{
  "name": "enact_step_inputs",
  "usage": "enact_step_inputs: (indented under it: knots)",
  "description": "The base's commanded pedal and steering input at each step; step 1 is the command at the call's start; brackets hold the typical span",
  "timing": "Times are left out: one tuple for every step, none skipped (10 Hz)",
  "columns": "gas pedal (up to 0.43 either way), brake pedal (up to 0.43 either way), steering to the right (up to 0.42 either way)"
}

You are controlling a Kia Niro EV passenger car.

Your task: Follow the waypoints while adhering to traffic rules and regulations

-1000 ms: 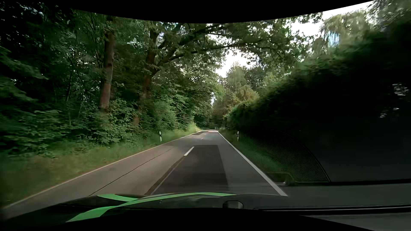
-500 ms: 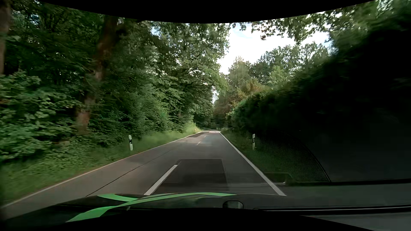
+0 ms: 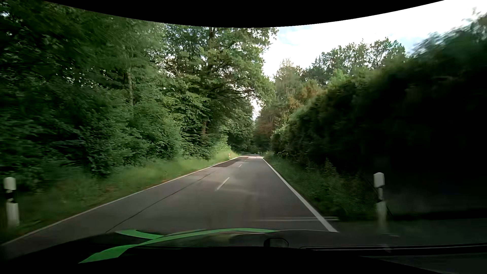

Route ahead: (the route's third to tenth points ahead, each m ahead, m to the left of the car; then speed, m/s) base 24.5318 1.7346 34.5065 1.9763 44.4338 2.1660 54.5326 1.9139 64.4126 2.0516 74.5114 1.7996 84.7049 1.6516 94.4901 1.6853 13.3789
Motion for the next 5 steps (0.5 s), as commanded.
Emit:
enact_step_inputs:
  knots:
    - [0.197,0.0,-0.005]
    - [0.197,0.0,-0.005]
    - [0.197,0.0,-0.005]
    - [0.197,0.0,-0.005]
    - [0.189,0.0,-0.005]
